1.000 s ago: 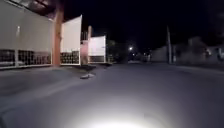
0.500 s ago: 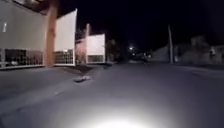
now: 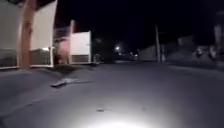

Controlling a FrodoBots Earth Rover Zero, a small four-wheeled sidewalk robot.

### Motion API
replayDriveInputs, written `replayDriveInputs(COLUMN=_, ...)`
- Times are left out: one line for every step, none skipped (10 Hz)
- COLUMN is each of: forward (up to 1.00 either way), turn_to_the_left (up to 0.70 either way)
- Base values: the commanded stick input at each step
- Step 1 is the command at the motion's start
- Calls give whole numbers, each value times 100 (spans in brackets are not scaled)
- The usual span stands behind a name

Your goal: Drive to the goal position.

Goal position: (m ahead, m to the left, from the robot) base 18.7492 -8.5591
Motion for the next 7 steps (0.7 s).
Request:
replayDriveInputs(forward=100, turn_to_the_left=0)
replayDriveInputs(forward=100, turn_to_the_left=0)
replayDriveInputs(forward=100, turn_to_the_left=0)
replayDriveInputs(forward=100, turn_to_the_left=0)
replayDriveInputs(forward=100, turn_to_the_left=0)
replayDriveInputs(forward=100, turn_to_the_left=0)
replayDriveInputs(forward=100, turn_to_the_left=0)
